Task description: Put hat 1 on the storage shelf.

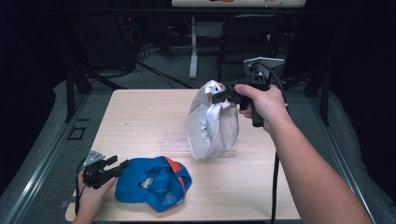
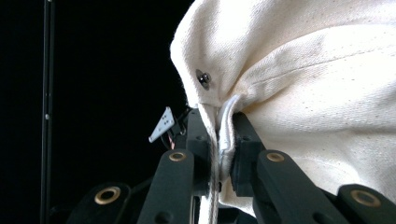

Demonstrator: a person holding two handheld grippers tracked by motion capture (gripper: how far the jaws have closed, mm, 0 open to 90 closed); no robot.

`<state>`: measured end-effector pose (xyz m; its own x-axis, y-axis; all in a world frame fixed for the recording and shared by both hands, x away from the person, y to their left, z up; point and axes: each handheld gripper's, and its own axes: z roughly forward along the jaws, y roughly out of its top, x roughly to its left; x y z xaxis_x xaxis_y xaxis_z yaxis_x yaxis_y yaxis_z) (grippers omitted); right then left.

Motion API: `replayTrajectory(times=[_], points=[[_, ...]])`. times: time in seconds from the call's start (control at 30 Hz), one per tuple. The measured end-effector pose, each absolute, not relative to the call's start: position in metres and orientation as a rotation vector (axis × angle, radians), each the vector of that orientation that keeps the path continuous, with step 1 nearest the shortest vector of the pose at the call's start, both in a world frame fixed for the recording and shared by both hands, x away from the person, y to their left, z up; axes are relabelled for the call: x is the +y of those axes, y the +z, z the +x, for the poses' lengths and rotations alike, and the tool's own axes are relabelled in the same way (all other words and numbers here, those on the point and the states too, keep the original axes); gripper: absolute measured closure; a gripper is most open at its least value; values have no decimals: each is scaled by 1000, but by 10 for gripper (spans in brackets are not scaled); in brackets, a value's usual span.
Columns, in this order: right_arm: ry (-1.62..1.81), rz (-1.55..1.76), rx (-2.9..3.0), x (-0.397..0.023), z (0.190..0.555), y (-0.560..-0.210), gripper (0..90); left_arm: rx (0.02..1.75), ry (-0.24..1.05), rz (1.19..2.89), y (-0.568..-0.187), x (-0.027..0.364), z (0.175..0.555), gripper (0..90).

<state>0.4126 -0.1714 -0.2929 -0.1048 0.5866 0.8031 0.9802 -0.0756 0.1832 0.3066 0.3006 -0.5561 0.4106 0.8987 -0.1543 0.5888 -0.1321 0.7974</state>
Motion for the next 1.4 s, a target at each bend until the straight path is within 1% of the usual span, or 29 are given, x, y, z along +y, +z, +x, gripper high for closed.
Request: replayTrajectory(times=[0.47,0.77,0.93,1.0,1.03,1.1,1.17,1.2,1.27,1.4], points=[[-1119,-1765,-1616,-142,445,-304,811,1254,481,1841,-556,296,307,449],[-1134,-1807,-1583,-131,456,-311,810,1239,482,1846,-556,293,307,449],[-1126,-1823,-1577,-127,459,-319,810,1211,515,1868,-548,285,305,445],[-1130,-1816,-1576,-127,459,-321,810,1183,526,1871,-543,280,304,440],[-1128,-1813,-1578,-126,458,-322,810,1129,547,1881,-534,268,302,438],[-1127,-1814,-1579,-125,458,-323,810,1079,564,1893,-526,255,301,429],[-1123,-1806,-1586,-124,457,-324,810,1031,544,1910,-517,239,301,426],[-1122,-1795,-1590,-123,456,-324,809,1031,544,1910,-517,239,301,426],[-1121,-1779,-1599,-120,455,-324,803,976,541,1917,-507,217,305,425],[-1122,-1757,-1609,-116,453,-323,798,936,521,1925,-500,190,315,420]])
